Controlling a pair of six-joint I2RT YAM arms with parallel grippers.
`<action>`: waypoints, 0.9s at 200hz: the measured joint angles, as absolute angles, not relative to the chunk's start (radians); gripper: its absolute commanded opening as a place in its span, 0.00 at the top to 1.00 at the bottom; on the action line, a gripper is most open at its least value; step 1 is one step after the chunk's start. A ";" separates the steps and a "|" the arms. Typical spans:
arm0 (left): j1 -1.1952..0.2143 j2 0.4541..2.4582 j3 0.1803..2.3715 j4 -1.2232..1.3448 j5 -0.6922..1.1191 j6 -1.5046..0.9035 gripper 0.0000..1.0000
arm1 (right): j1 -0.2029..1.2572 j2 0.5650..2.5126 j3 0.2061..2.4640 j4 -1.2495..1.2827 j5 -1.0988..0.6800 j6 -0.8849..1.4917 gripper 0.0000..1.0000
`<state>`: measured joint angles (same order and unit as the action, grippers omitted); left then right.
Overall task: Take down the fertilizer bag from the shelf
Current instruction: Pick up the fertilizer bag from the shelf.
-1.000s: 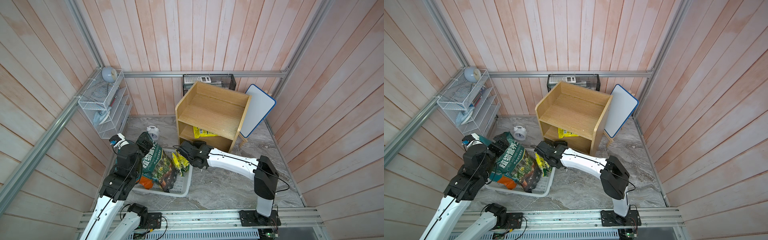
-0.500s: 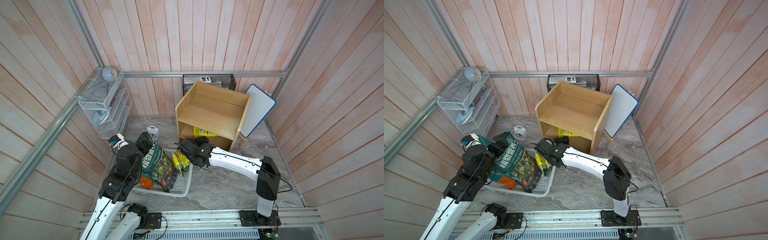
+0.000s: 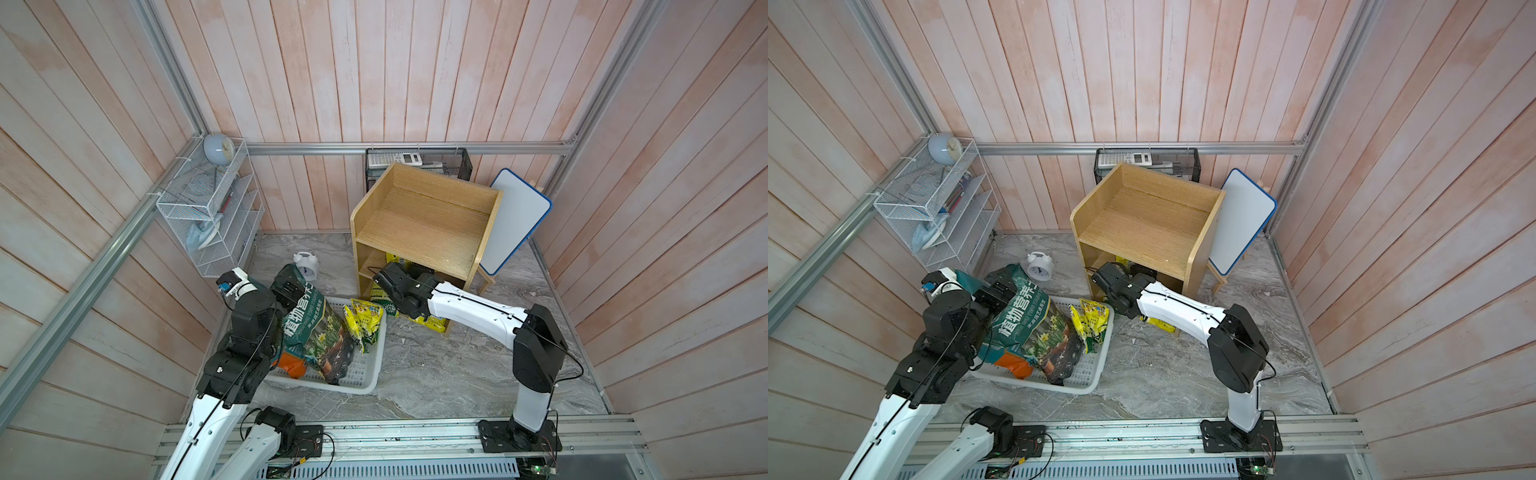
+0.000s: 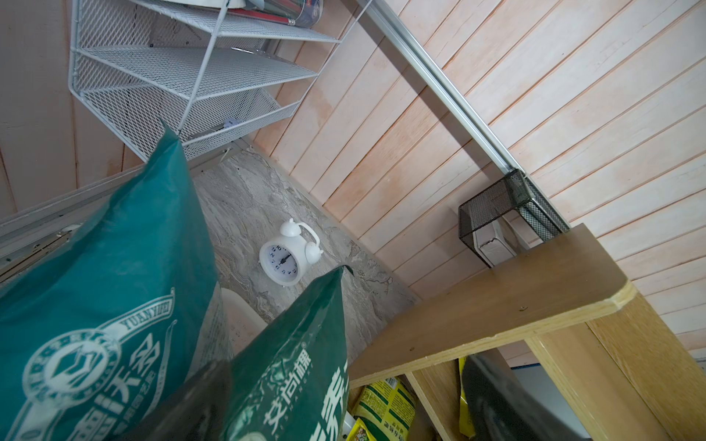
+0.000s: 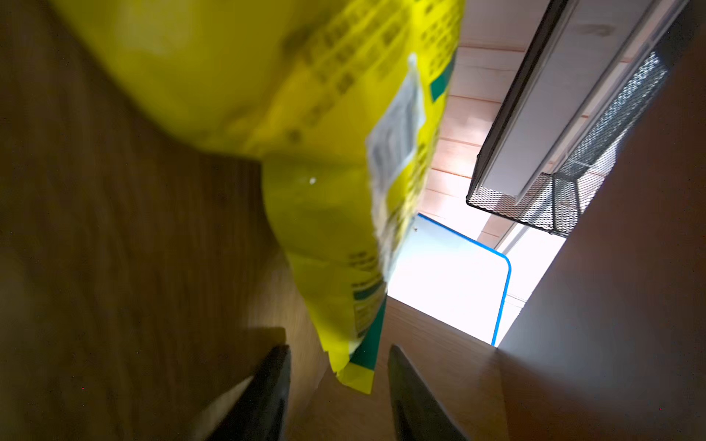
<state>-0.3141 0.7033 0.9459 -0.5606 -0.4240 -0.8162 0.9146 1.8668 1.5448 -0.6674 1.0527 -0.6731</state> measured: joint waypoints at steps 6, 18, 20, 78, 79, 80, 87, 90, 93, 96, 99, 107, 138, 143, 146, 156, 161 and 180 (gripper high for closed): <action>-0.314 0.703 0.946 -0.561 -0.424 -0.816 0.00 | 0.914 1.868 1.547 -0.661 1.047 -0.675 0.52; -0.314 0.703 0.946 -0.561 -0.424 -0.816 0.00 | 0.909 1.873 1.555 -0.648 1.034 -0.679 0.53; -0.314 0.703 0.946 -0.561 -0.424 -0.816 0.00 | 0.908 1.874 1.557 -0.645 1.033 -0.680 0.53; -0.314 0.703 0.946 -0.561 -0.424 -0.815 0.00 | 0.877 1.903 1.529 -0.479 1.018 -0.738 0.94; -0.314 0.703 0.946 -0.561 -0.424 -0.815 0.00 | 0.877 1.903 1.528 -0.476 1.018 -0.737 0.95; -0.314 0.703 0.946 -0.561 -0.424 -0.815 0.00 | 0.877 1.903 1.526 -0.469 1.020 -0.738 0.95; -0.314 0.703 0.946 -0.561 -0.424 -0.815 0.00 | 0.876 1.902 1.516 -0.443 1.022 -0.749 0.98; -0.314 0.703 0.946 -0.561 -0.424 -0.815 0.00 | 0.876 1.901 1.513 -0.435 1.023 -0.752 1.00; -0.314 0.702 0.946 -0.561 -0.424 -0.815 0.00 | 0.876 1.900 1.510 -0.426 1.022 -0.756 1.00; -0.314 0.703 0.946 -0.561 -0.425 -0.815 0.00 | 0.876 1.898 1.506 -0.418 1.021 -0.759 1.00; -0.314 0.703 0.946 -0.561 -0.425 -0.815 0.00 | 0.876 1.896 1.503 -0.412 1.019 -0.760 1.00; -0.314 0.703 0.946 -0.561 -0.425 -0.815 0.00 | 0.876 1.892 1.493 -0.398 1.018 -0.764 1.00; -0.314 0.703 0.946 -0.561 -0.425 -0.815 0.00 | 0.891 1.874 1.479 -0.403 1.011 -0.746 1.00; -0.314 0.703 0.946 -0.561 -0.425 -0.815 0.00 | 0.899 1.870 1.481 -0.419 1.008 -0.730 1.00; -0.314 0.703 0.946 -0.561 -0.425 -0.815 0.00 | 0.904 1.869 1.482 -0.428 1.007 -0.725 1.00; -0.314 0.704 0.946 -0.561 -0.425 -0.815 0.00 | 0.926 1.861 1.496 -0.479 0.991 -0.681 1.00; -0.314 0.704 0.946 -0.561 -0.426 -0.815 0.00 | 0.936 1.856 1.504 -0.503 0.981 -0.662 1.00; -0.314 0.706 0.946 -0.560 -0.428 -0.815 0.00 | 0.979 1.837 1.551 -0.619 0.922 -0.562 1.00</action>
